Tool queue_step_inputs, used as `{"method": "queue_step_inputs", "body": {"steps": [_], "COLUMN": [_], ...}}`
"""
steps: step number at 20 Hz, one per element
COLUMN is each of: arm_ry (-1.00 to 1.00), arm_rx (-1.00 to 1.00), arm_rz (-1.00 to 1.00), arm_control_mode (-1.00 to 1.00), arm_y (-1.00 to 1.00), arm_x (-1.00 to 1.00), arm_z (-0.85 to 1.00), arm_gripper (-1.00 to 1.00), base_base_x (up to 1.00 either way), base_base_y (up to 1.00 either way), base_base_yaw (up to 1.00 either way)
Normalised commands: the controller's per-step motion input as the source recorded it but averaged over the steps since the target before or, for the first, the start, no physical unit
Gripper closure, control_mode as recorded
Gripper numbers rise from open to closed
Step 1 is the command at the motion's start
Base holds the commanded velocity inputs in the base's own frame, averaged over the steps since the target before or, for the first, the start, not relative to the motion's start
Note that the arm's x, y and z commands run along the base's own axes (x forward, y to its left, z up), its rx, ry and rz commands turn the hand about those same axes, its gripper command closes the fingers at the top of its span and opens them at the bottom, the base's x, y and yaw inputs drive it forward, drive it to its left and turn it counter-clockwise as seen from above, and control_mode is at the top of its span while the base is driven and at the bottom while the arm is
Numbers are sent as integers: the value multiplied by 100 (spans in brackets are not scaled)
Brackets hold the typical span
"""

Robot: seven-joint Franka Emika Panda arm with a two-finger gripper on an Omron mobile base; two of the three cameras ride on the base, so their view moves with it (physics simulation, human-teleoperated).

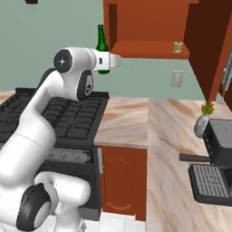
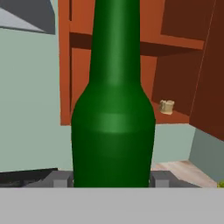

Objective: Get the candle and the beer from the cabinet and move them to the dining counter.

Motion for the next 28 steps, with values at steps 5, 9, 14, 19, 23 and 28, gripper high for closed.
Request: {"method": "queue_step_inputs", "body": {"steps": [5,9,14,19,23,28], "arm_ry": [0,0,0,0,0,0], "arm_rx": [0,0,0,0,0,0], "arm_rz": [0,0,0,0,0,0], "arm_control_mode": [100,100,100,100,100,100], "arm_y": [0,0,0,0,0,0], "arm_x": [0,0,0,0,0,0], "arm_z": [0,0,0,0,0,0], "arm_gripper": [100,100,100,100,100,100], "base_base_x": [-92,-76,-53,-22,-13,-10], "base_base_y": [27,33,31,22,17,13], "base_base_yaw": [0,17,53,88,96,98]}}
